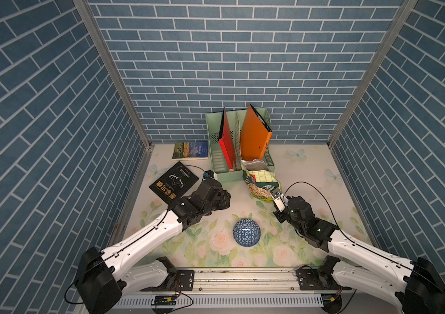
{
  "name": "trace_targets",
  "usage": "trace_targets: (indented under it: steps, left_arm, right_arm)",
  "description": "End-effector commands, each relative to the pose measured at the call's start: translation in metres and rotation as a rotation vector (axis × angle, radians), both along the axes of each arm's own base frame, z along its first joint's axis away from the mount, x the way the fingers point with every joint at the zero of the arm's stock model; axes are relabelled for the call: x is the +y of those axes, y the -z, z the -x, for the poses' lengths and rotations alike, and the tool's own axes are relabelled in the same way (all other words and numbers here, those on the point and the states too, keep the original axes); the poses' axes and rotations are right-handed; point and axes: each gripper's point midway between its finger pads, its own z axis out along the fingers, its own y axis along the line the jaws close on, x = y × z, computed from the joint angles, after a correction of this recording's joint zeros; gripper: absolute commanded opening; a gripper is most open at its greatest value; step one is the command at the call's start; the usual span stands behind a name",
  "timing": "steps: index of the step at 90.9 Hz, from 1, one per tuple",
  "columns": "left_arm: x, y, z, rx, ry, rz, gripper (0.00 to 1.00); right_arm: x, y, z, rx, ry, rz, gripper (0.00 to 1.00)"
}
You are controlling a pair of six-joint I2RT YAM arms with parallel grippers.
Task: Pour the oats into the breakfast bowl
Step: Move the bowl to the center of the board.
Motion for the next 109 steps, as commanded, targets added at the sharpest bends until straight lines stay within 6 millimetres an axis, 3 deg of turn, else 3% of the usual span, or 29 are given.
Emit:
trace_targets:
  steps: [1, 22, 42, 73, 83, 95, 109]
  left_arm:
    - [-0.008, 0.020, 0.022, 0.055, 0.067, 0.046, 0.58]
    - [-0.023, 0.063, 0.065, 0.145, 0.133, -0.003, 0.57]
    - [-0.040, 0.079, 0.084, 0.173, 0.182, -0.037, 0.51]
    - [-0.036, 0.102, 0.087, 0.212, 0.156, -0.141, 0.47]
    - [-0.043, 0.104, 0.087, 0.220, 0.166, -0.113, 0.44]
    - [-0.056, 0.108, 0.090, 0.242, 0.190, -0.078, 0.40]
    - [-0.059, 0.112, 0.088, 0.254, 0.193, -0.108, 0.20]
  right_arm:
    - [0.003, -0.074, -0.011, -0.152, 0.030, -0.100, 0.00]
    - [-0.010, -0.100, -0.004, -0.163, 0.035, -0.054, 0.00]
    - [-0.032, -0.104, 0.001, -0.171, 0.075, 0.067, 0.00]
    - [-0.049, -0.123, 0.015, -0.195, 0.057, 0.132, 0.00]
    - [-0.046, -0.118, 0.021, -0.164, 0.002, 0.159, 0.00]
    - [-0.054, -0.123, 0.021, -0.157, 0.054, 0.133, 0.00]
    - [-0.065, -0.115, 0.023, -0.144, 0.078, 0.200, 0.00]
